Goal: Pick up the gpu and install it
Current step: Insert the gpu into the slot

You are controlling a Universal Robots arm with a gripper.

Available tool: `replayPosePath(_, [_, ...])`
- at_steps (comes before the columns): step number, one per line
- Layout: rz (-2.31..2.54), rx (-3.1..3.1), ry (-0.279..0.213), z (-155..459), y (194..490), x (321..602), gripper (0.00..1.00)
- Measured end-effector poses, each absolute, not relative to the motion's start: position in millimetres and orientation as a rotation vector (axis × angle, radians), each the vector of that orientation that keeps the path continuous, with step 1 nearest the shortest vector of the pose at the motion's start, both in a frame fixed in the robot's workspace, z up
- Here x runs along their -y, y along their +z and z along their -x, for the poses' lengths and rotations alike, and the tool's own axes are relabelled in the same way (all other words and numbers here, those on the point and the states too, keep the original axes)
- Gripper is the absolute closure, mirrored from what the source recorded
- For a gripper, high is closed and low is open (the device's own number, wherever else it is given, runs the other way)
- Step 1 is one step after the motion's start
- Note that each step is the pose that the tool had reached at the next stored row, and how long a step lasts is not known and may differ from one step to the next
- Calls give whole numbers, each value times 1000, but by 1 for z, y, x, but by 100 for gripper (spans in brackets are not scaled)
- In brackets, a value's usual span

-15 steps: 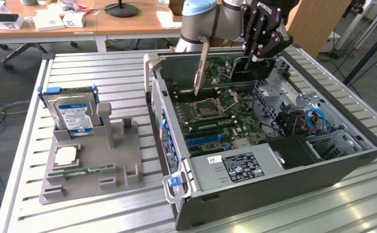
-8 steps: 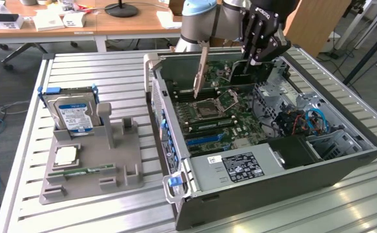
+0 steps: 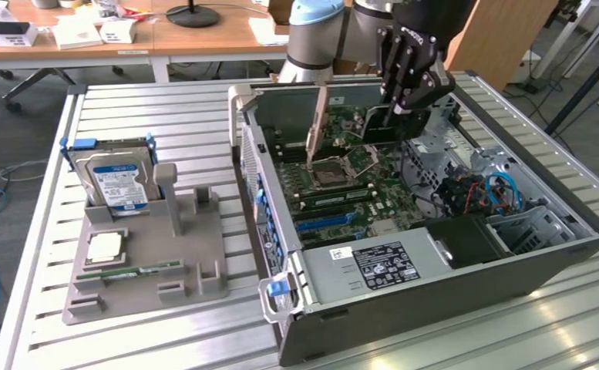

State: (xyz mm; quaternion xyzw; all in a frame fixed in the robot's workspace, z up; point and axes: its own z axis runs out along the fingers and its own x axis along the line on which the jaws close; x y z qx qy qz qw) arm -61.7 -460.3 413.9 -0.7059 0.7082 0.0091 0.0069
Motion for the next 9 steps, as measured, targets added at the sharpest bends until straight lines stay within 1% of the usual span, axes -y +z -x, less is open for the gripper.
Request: replayPosePath(9, [2208, -2215, 28, 62, 398, 460, 74])
